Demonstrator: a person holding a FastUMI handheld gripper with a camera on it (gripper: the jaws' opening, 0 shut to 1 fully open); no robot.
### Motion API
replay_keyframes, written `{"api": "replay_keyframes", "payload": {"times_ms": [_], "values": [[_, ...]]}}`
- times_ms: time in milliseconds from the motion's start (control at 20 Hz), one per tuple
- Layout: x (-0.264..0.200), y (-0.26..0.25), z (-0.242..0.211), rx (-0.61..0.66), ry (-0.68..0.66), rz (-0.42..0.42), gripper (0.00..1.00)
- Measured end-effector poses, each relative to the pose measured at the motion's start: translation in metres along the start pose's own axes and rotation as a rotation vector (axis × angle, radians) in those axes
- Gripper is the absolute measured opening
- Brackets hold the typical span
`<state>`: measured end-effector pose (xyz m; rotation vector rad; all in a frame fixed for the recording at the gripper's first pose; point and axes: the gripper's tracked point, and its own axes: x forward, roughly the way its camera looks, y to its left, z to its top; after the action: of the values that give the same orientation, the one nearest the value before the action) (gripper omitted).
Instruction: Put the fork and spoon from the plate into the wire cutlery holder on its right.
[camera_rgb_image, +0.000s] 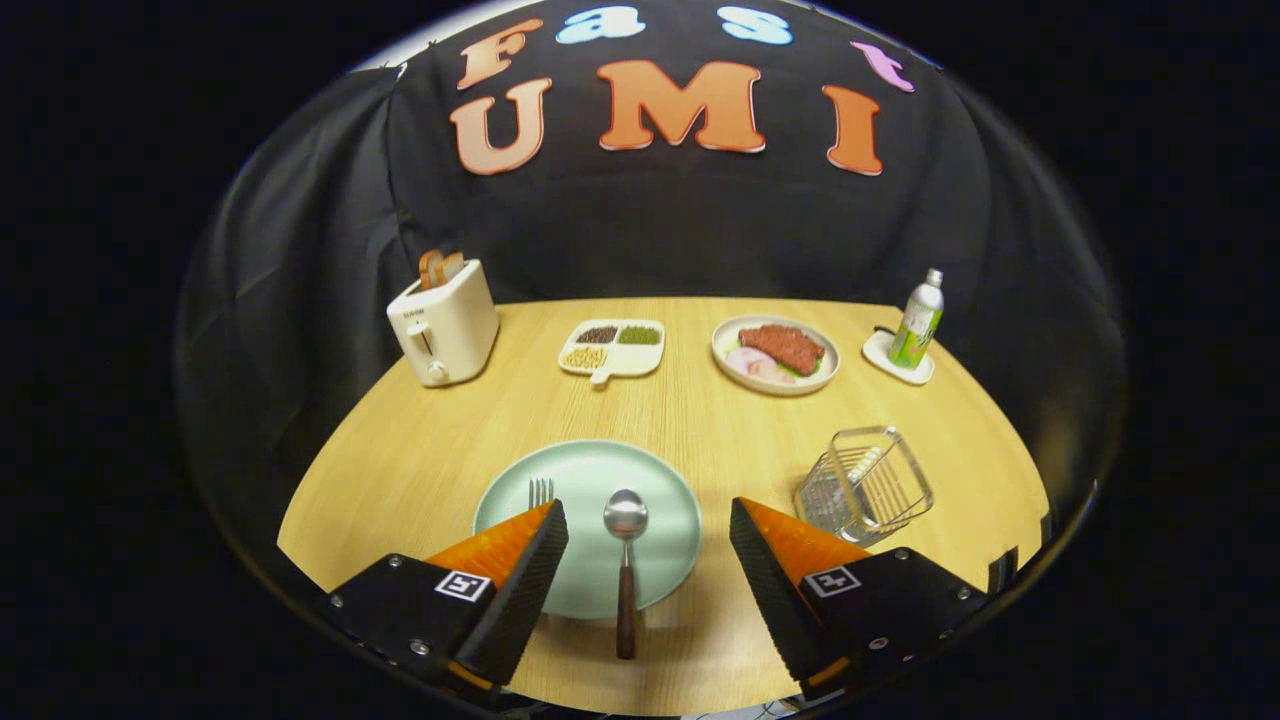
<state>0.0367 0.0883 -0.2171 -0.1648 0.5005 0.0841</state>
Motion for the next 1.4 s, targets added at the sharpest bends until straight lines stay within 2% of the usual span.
{"api": "replay_keyframes", "payload": {"times_ms": [200,400,650,750,1050,1150,1400], "values": [[0.024,0.007,-0.025,-0.076,0.089,-0.022,0.90],[0.030,0.013,-0.042,-0.138,0.153,-0.021,0.73],[0.036,0.020,-0.060,-0.141,0.222,-0.018,0.38],[0.038,0.021,-0.065,-0.143,0.245,-0.021,0.32],[0.044,0.016,-0.077,-0.155,0.283,-0.045,0.32],[0.042,0.015,-0.076,-0.141,0.288,-0.042,0.12],[0.034,0.012,-0.069,-0.129,0.297,-0.010,0.05]]}}
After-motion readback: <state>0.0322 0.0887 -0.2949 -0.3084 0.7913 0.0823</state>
